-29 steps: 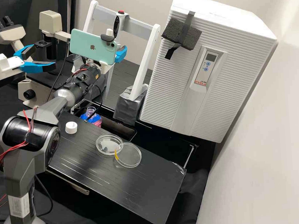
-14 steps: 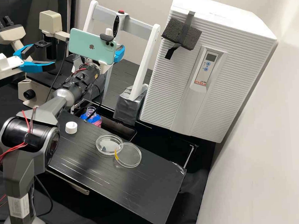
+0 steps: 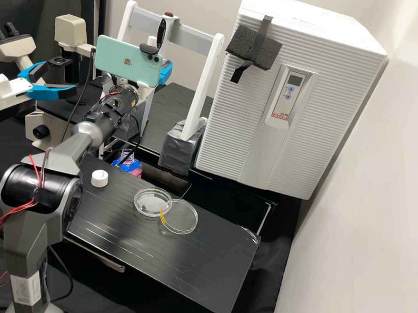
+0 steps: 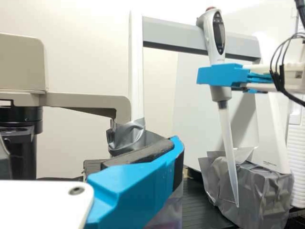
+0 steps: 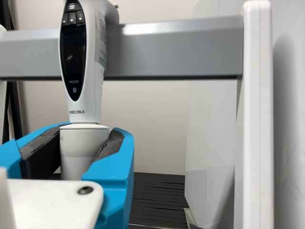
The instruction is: Use the pipette
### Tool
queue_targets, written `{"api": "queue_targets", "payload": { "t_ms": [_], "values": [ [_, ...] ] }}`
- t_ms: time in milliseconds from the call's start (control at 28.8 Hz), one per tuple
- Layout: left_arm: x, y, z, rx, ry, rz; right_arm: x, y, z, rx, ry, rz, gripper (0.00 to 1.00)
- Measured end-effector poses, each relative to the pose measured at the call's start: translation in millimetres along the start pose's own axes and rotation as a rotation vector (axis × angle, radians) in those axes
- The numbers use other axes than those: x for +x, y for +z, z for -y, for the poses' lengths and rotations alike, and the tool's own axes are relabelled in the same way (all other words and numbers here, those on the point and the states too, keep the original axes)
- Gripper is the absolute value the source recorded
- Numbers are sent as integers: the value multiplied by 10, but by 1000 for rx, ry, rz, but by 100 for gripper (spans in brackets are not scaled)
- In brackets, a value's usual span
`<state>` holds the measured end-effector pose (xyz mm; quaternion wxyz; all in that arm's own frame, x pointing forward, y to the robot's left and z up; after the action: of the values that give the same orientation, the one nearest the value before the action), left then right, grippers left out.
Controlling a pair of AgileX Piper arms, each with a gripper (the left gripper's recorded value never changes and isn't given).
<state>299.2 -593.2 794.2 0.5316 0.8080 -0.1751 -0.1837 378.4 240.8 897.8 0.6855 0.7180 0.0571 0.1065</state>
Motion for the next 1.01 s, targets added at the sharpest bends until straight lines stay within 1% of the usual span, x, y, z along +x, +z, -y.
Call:
{"api": "queue_targets", "payload": {
  "t_ms": [104, 174, 243, 313, 348, 417, 452, 487, 522, 591, 626, 696, 730, 800, 835, 870, 974, 1009],
  "values": [
    [0, 1, 0, -2, 0, 1, 10, -46, -54, 3, 16, -13, 0],
    [0, -1, 0, 1, -1, 2, -13, -88, -121, 8, 28, -22, 0],
    [-2, -19, -6, 0, 0, -1, -47, -131, -184, 10, 42, -33, 0],
    [-3, -28, -9, -8, -1, 0, -85, -174, -248, 12, 56, -44, 0],
    [-4, -44, -12, -11, -2, -5, -118, -215, -299, 15, 70, -55, 0],
    [-6, -49, -33, -8, 4, -6, -165, -264, -360, 18, 84, -68, 0],
    [-2, -45, -63, -7, 12, -5, -196, -282, -389, 28, 96, -75, 0],
    [3, -43, -78, -11, 18, -4, -224, -285, -404, 37, 104, -78, 0],
    [2, -39, -97, -17, 23, -2, -261, -296, -434, 50, 122, -86, 0],
    [10, -30, -152, -23, 41, 1, -345, -286, -457, 84, 151, -96, 0],
    [10, -26, -164, -23, 45, 3, -387, -277, -460, 98, 165, -100, 0],
    [10, -18, -161, -28, 41, 11, -459, -252, -425, 114, 176, -105, 0],
    [10, -10, -157, -39, 36, 20, -494, -254, -417, 122, 189, -113, 0],
    [10, -2, -153, -49, 32, 29, -555, -235, -352, 121, 196, -119, 0],
    [10, 7, -149, -41, 27, 38, -593, -212, -280, 120, 187, -117, 0],
    [10, 8, -149, -40, 26, 40, -620, -199, -233, 120, 181, -117, 0],
    [13, 18, -117, -43, 17, 43, -675, -166, -98, 118, 167, -119, 0],
    [12, 27, -100, -45, 12, 45, -695, -154, -41, 113, 157, -118, 0]
  ]
}}
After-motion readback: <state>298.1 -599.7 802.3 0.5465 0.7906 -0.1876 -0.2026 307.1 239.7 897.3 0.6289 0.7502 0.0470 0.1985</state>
